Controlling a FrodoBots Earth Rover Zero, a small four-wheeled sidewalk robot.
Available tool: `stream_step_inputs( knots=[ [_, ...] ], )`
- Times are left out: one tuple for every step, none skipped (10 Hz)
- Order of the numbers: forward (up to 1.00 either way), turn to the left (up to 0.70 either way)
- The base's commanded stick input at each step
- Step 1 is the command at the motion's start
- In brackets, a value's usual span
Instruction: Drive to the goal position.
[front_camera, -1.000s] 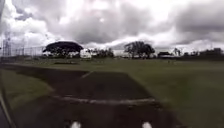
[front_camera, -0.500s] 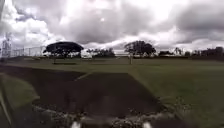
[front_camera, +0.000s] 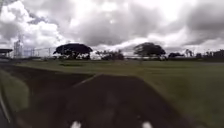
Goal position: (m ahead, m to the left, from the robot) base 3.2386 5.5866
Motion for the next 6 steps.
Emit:
stream_step_inputs(
  knots=[
    [0.85, 0.27],
    [0.85, 0.27],
    [0.85, 0.27],
    [0.85, 0.27],
    [0.85, 0.27],
    [0.85, 0.27]
  ],
)
